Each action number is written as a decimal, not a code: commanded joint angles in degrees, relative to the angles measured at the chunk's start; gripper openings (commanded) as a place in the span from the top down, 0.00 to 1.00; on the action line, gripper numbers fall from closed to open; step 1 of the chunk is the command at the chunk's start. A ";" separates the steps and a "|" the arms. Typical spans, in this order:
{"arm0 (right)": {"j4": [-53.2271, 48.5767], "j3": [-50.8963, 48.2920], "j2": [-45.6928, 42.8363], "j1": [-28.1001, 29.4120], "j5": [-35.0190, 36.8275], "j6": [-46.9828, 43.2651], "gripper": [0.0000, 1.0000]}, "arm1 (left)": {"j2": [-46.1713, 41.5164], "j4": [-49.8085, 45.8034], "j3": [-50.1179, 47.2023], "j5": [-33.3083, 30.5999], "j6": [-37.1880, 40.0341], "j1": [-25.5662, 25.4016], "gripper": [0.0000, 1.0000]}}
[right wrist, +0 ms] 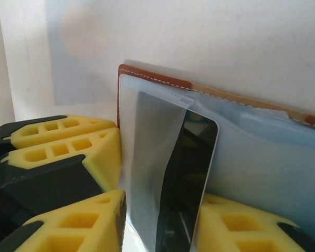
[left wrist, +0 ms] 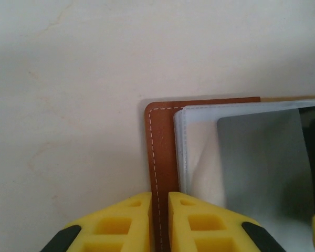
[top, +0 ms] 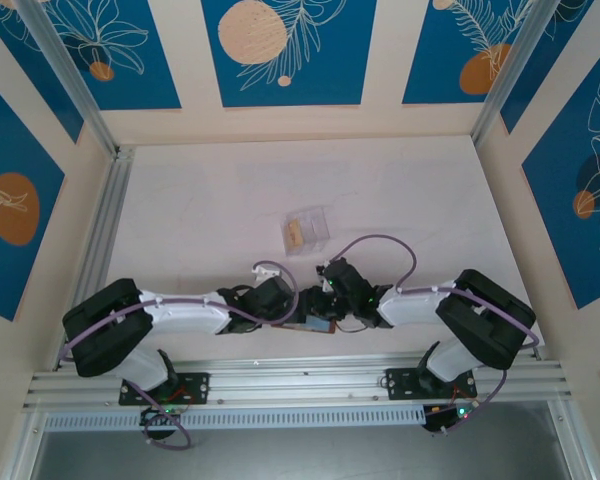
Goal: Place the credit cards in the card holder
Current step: Insert the credit card into the card slot.
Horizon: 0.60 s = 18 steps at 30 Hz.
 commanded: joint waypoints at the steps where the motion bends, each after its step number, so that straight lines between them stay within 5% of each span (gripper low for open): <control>1: -19.59 0.90 -1.62 -2.01 -4.97 -5.39 0.55 | 5.00 -7.85 -5.04 4.73 -1.24 -0.83 0.86; 6: -29.13 4.72 -4.39 -3.38 -5.74 -9.81 0.50 | 5.07 -6.51 -5.87 4.93 -1.70 -0.81 0.86; 12: -33.44 9.72 -3.10 -3.87 -2.23 -12.80 0.90 | 5.38 -5.17 -6.18 5.61 -1.35 -0.83 0.86; 18: -36.67 14.41 0.14 -2.73 1.64 -14.30 0.99 | 5.88 -4.17 -6.35 6.05 -1.21 -0.83 0.86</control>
